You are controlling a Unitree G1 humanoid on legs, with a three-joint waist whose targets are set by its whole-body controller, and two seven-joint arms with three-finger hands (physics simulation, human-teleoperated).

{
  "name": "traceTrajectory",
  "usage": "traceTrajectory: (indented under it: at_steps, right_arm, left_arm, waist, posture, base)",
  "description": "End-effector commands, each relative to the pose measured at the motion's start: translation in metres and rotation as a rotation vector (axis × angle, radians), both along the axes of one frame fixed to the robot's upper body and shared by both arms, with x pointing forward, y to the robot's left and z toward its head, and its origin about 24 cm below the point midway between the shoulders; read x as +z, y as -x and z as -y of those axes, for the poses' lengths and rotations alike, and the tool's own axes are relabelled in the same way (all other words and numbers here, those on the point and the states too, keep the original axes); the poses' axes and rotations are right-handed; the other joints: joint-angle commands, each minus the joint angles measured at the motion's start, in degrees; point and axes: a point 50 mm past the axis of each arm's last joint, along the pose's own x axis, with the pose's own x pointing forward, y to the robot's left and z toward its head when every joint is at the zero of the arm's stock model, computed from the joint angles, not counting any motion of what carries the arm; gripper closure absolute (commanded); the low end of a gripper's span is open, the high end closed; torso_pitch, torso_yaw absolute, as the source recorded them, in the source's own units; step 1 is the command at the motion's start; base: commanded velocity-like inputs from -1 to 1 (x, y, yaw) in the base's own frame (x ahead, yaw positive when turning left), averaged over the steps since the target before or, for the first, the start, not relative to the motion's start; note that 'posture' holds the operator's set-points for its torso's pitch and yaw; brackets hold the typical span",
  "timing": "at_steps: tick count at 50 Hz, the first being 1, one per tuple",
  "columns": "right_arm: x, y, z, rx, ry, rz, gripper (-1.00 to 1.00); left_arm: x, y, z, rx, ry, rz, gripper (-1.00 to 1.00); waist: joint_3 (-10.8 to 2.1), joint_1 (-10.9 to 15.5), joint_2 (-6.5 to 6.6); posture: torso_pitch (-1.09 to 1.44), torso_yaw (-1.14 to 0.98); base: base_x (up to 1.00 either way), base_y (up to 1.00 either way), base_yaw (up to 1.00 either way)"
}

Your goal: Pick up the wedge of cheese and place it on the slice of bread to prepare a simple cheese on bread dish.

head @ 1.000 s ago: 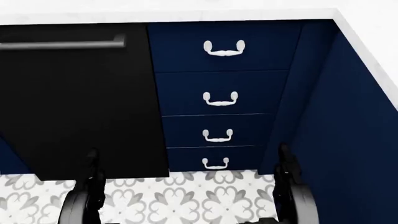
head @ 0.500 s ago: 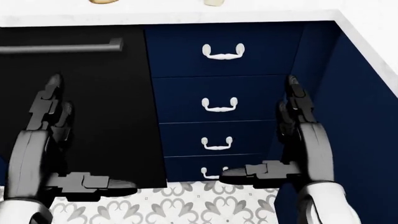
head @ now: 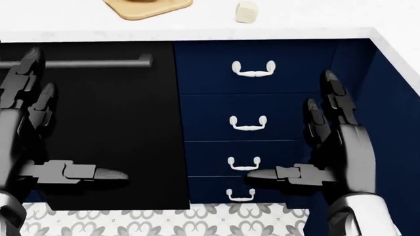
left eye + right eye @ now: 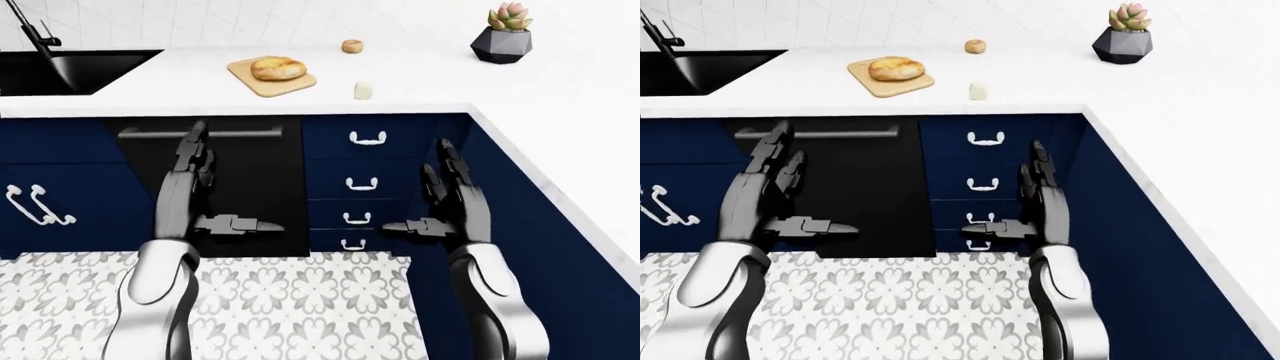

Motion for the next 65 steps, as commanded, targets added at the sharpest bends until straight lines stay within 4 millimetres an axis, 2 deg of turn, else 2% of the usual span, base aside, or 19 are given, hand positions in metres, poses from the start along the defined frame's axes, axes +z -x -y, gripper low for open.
traceTrajectory:
  at_steps: [1, 4, 5, 9, 13, 16, 17, 19, 20, 21, 27, 29, 31, 35, 43, 45, 46, 47, 65]
  right_arm:
    - [0.014, 0.002, 0.002, -0.009, -0.006, 0.087, -1.0]
    - [0.015, 0.002, 0.006, -0.021, -0.007, 0.089, -1.0]
    - [0.019, 0.003, 0.008, -0.028, -0.012, 0.095, -1.0]
    - [0.021, 0.003, 0.016, -0.053, -0.019, 0.098, -1.0]
    - [0.023, 0.005, 0.017, -0.062, -0.018, 0.102, -1.0]
    - [0.024, 0.004, 0.021, -0.074, -0.021, 0.103, -1.0]
    - [0.025, 0.005, 0.022, -0.079, -0.024, 0.108, -1.0]
    - [0.026, 0.006, 0.023, -0.082, -0.026, 0.111, -1.0]
    - [0.026, 0.006, 0.024, -0.088, -0.023, 0.11, -1.0]
    - [0.026, 0.006, 0.025, -0.09, -0.022, 0.11, -1.0]
    - [0.033, 0.009, 0.026, -0.1, -0.007, 0.126, -1.0]
    - [0.033, 0.008, 0.029, -0.114, 0.004, 0.13, -1.0]
    - [0.035, 0.009, 0.031, -0.118, 0.001, 0.138, -1.0]
    - [0.044, 0.013, 0.034, -0.145, 0.007, 0.175, -1.0]
    - [0.053, 0.018, 0.038, -0.179, 0.018, 0.205, -1.0]
    - [0.049, 0.016, 0.038, -0.185, 0.03, 0.191, -1.0]
    - [0.05, 0.017, 0.037, -0.186, 0.038, 0.19, -1.0]
    - [0.05, 0.017, 0.038, -0.187, 0.035, 0.191, -1.0]
    - [0.046, 0.019, 0.038, -0.182, -0.026, 0.198, -1.0]
  left_arm:
    - [0.012, 0.003, 0.003, -0.02, -0.002, 0.089, -1.0]
    - [0.012, 0.003, 0.002, -0.019, 0.001, 0.088, -1.0]
    - [0.012, 0.003, 0.004, -0.023, -0.001, 0.088, -1.0]
    - [0.01, 0.003, 0.005, -0.034, 0.005, 0.092, -1.0]
    - [0.007, 0.003, 0.006, -0.037, 0.005, 0.086, -1.0]
    - [0.007, 0.003, 0.005, -0.033, 0.007, 0.085, -1.0]
    - [0.007, 0.002, 0.004, -0.031, 0.007, 0.086, -1.0]
    - [0.001, 0.003, 0.004, -0.029, 0.012, 0.078, -1.0]
    - [-0.002, 0.003, 0.005, -0.03, 0.014, 0.074, -1.0]
    - [-0.002, 0.004, 0.004, -0.029, 0.016, 0.072, -1.0]
    - [0.003, 0.005, 0.004, -0.03, 0.014, 0.082, -1.0]
    - [0.003, 0.006, 0.004, -0.031, 0.018, 0.082, -1.0]
    - [0.005, 0.007, 0.006, -0.034, 0.023, 0.086, -1.0]
    - [0.009, 0.009, 0.008, -0.043, 0.02, 0.092, -1.0]
    - [0.014, 0.01, 0.006, -0.044, 0.018, 0.099, -1.0]
    - [0.014, 0.008, 0.009, -0.05, 0.021, 0.101, -1.0]
    - [0.013, 0.007, 0.009, -0.055, 0.013, 0.097, -1.0]
    - [0.012, 0.007, 0.009, -0.052, 0.012, 0.095, -1.0]
    - [0.017, 0.009, 0.008, -0.053, 0.001, 0.105, -1.0]
  waist:
    - [-0.33, 0.0, -0.39]
    - [-1.34, -0.1, -2.89]
    - [-0.54, -0.6, -1.63]
    - [-2.34, -0.6, -1.77]
    - [-2.6, -1.6, 0.2]
    - [-3.8, -2.0, 4.11]
    - [-4.35, -1.8, 4.16]
    - [-0.82, -0.9, 4.12]
    - [-0.88, -0.3, 4.43]
    - [-2.59, -0.1, 4.31]
    - [-2.24, 0.9, -0.3]
    - [-3.87, 0.2, -2.82]
    - [-2.2, -0.6, -2.57]
    - [-3.78, -1.4, -2.77]
    - [-3.75, -1.6, 1.88]
    - [-4.33, -1.6, 5.19]
    - [-5.17, -1.4, 8.25]
    - [-4.61, -1.2, 4.55]
    - [-2.94, -0.3, 3.26]
  posture:
    - [0.0, 0.0]
    - [0.0, 0.0]
    - [0.0, 0.0]
    - [0.0, 0.0]
    - [0.0, 0.0]
    - [0.0, 0.0]
    - [0.0, 0.0]
    - [0.0, 0.0]
    - [0.0, 0.0]
    - [0.0, 0.0]
    - [0.0, 0.0]
    - [0.0, 0.0]
    - [0.0, 0.0]
    - [0.0, 0.0]
    - [0.0, 0.0]
    - [0.0, 0.0]
    - [0.0, 0.0]
    - [0.0, 0.0]
    - [0.0, 0.0]
  base:
    - [0.64, 0.12, 0.0]
    - [0.64, 0.12, 0.0]
    - [0.64, 0.12, 0.0]
    - [0.65, 0.13, 0.0]
    - [0.65, 0.13, 0.0]
    - [0.64, 0.18, 0.0]
    - [0.63, 0.32, 0.0]
    - [0.53, 0.32, 0.0]
    - [0.25, 0.32, 0.0]
    - [0.23, 0.32, 0.0]
    - [0.16, 0.35, 0.0]
    - [0.11, 0.41, 0.0]
    - [0.09, 0.59, 0.0]
    - [0.02, 0.59, 0.0]
    - [0.0, 0.62, 0.0]
    - [0.0, 0.62, 0.0]
    - [0.0, 0.63, 0.0]
    - [0.0, 0.62, 0.0]
    - [0.01, 0.08, -0.29]
